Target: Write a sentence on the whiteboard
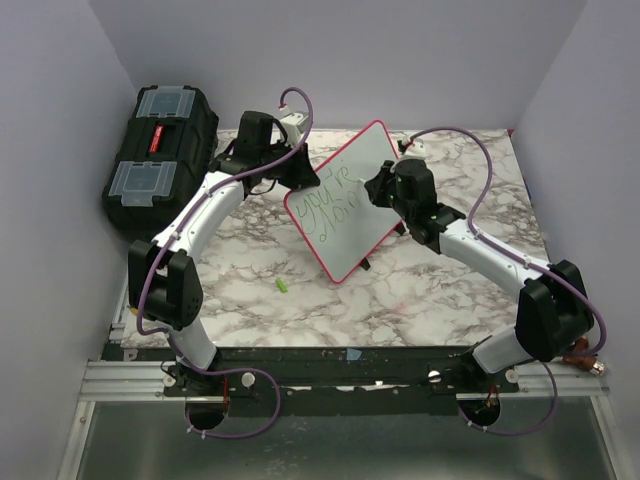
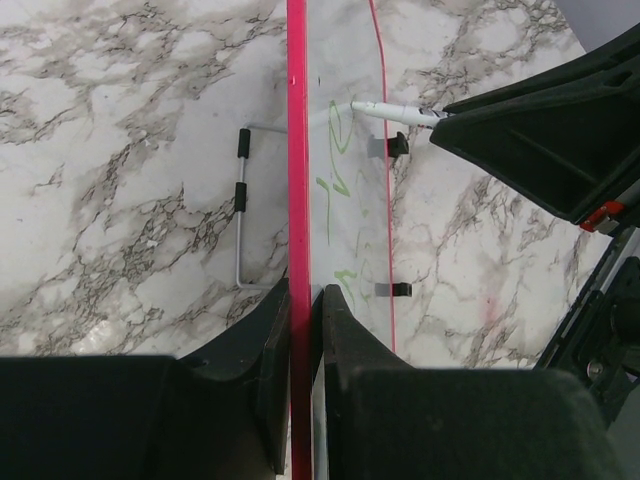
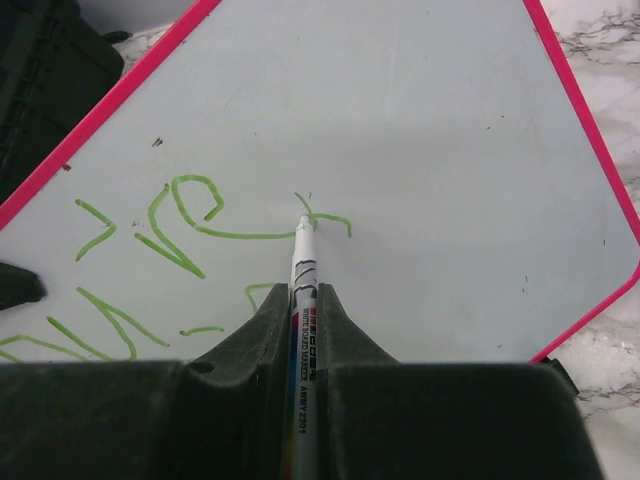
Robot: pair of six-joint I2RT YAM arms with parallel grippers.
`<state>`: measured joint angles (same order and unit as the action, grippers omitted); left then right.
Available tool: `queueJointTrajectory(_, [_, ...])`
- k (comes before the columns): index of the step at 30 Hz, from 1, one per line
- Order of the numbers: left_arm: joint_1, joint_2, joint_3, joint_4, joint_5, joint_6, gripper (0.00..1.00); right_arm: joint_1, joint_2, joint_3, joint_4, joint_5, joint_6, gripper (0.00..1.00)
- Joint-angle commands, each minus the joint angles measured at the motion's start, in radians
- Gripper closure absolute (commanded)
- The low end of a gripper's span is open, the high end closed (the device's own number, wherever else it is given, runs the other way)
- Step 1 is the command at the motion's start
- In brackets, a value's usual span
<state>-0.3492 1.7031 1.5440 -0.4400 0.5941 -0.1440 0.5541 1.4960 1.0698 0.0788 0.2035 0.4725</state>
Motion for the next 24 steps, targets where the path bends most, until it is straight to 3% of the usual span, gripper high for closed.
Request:
queueJointTrajectory(1, [-0.029, 0.006, -0.032, -0.072, 0.026, 0.069, 1.00, 0.002, 0.000, -0.044, 0.010, -0.100, 0.016, 0.99])
queueJointTrajectory(10, [-0.029, 0.004, -0.028, -0.073, 0.026, 0.067, 1.00, 0.003, -0.024, -0.114, -0.003, -0.137, 0.030, 0.99])
queueJointTrajectory(24, [-0.029, -0.005, -0.030, -0.077, 0.023, 0.064, 1.00, 0.002, -0.008, -0.060, -0.063, -0.005, 0.038, 0.99])
